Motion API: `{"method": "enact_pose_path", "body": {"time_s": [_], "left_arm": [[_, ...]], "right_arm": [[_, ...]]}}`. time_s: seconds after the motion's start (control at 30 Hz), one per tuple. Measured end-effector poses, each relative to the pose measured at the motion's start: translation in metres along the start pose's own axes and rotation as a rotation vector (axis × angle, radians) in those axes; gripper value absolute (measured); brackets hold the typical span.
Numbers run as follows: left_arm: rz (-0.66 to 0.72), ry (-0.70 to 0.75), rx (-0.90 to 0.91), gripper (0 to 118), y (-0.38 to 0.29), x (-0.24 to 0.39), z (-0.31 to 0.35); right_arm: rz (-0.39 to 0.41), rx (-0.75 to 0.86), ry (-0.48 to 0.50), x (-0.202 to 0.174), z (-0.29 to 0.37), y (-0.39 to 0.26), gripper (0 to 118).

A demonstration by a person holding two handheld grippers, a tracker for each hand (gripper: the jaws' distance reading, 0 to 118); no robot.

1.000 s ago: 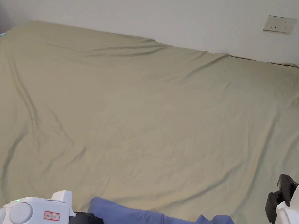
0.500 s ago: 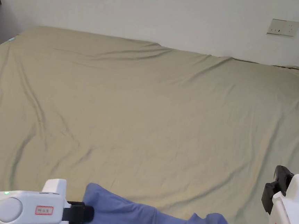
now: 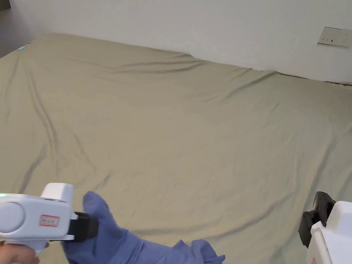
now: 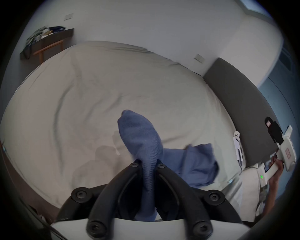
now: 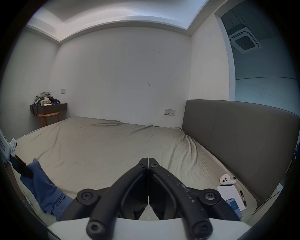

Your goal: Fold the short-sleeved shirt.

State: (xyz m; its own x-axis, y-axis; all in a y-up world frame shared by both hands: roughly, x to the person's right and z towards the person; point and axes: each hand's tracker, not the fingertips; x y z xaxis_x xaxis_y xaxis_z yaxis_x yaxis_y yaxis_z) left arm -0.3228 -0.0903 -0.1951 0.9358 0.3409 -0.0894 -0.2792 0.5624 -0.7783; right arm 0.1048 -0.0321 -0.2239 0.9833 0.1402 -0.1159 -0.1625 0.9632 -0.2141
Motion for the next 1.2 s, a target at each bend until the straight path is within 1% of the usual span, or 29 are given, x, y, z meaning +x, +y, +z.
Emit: {"method": "enact_pose_path", "body": {"time_s": [0.1, 0.27, 0.4, 0.47, 0.5, 0.53, 0.57, 0.63, 0.67, 0.7, 0.73, 0.8, 0.83, 0.87, 0.9, 0.97, 1.0, 1.03, 1.07, 1.13, 1.2], "left_arm": [[-0.069, -0.075, -0.062, 11, 0.005, 0.055, -0.017], [-0.169, -0.158, -0.134, 11, -0.001, 0.131, -0.06], [-0.23, -0.155, -0.194, 12, -0.014, 0.176, -0.099], [-0.278, -0.1, -0.228, 13, -0.024, 0.191, -0.122], [-0.286, -0.081, -0.238, 20, -0.029, 0.195, -0.129], [-0.284, -0.088, -0.246, 40, -0.033, 0.198, -0.134], [-0.282, -0.115, -0.264, 67, -0.035, 0.2, -0.138], [-0.268, -0.155, -0.264, 110, -0.039, 0.202, -0.137], [-0.26, -0.182, -0.235, 114, -0.039, 0.202, -0.131], [-0.254, -0.201, -0.218, 113, -0.04, 0.202, -0.126], [-0.263, -0.212, -0.162, 113, -0.037, 0.201, -0.12], [-0.266, -0.203, -0.112, 113, -0.033, 0.198, -0.108], [-0.27, -0.183, -0.044, 110, -0.031, 0.195, -0.098], [-0.272, -0.176, 0.045, 104, -0.029, 0.191, -0.087], [-0.272, -0.171, 0.131, 96, -0.029, 0.186, -0.077], [-0.242, -0.147, 0.297, 65, -0.027, 0.176, -0.056], [-0.219, -0.125, 0.344, 41, -0.026, 0.172, -0.05], [-0.192, -0.101, 0.386, 9, -0.026, 0.167, -0.046], [-0.196, -0.081, 0.408, 0, -0.025, 0.163, -0.047], [-0.217, -0.041, 0.416, 0, -0.028, 0.158, -0.049], [-0.225, -0.054, 0.372, 0, -0.03, 0.154, -0.059]], "right_arm": [[-0.001, 0.004, -0.009, 0.005, 0.004, -0.001, 1], [-0.013, -0.001, -0.034, 0.018, 0.009, -0.004, 1], [-0.013, -0.005, -0.061, 0.03, 0.013, -0.007, 1], [-0.013, -0.007, -0.075, 0.037, 0.015, -0.008, 1], [-0.014, -0.009, -0.081, 0.039, 0.015, -0.009, 1], [-0.015, -0.013, -0.088, 0.043, 0.016, -0.01, 2], [-0.018, -0.015, -0.094, 0.045, 0.016, -0.01, 1], [-0.022, -0.018, -0.105, 0.049, 0.018, -0.012, 1], [-0.022, -0.019, -0.109, 0.05, 0.018, -0.013, 1], [-0.022, -0.021, -0.112, 0.051, 0.018, -0.013, 1], [-0.024, -0.024, -0.115, 0.052, 0.018, -0.014, 1], [-0.029, -0.026, -0.115, 0.052, 0.018, -0.014, 1], [-0.031, -0.026, -0.115, 0.051, 0.018, -0.014, 1], [-0.032, -0.025, -0.115, 0.05, 0.018, -0.013, 1], [-0.032, -0.023, -0.112, 0.049, 0.018, -0.013, 1], [-0.029, -0.017, -0.106, 0.047, 0.018, -0.01, 1], [-0.028, -0.013, -0.104, 0.045, 0.017, -0.009, 1], [-0.027, -0.01, -0.1, 0.044, 0.017, -0.008, 1], [-0.027, -0.008, -0.095, 0.043, 0.017, -0.007, 1], [-0.024, -0.005, -0.09, 0.041, 0.016, -0.006, 1], [-0.025, -0.003, -0.086, 0.041, 0.015, -0.006, 1]]}}
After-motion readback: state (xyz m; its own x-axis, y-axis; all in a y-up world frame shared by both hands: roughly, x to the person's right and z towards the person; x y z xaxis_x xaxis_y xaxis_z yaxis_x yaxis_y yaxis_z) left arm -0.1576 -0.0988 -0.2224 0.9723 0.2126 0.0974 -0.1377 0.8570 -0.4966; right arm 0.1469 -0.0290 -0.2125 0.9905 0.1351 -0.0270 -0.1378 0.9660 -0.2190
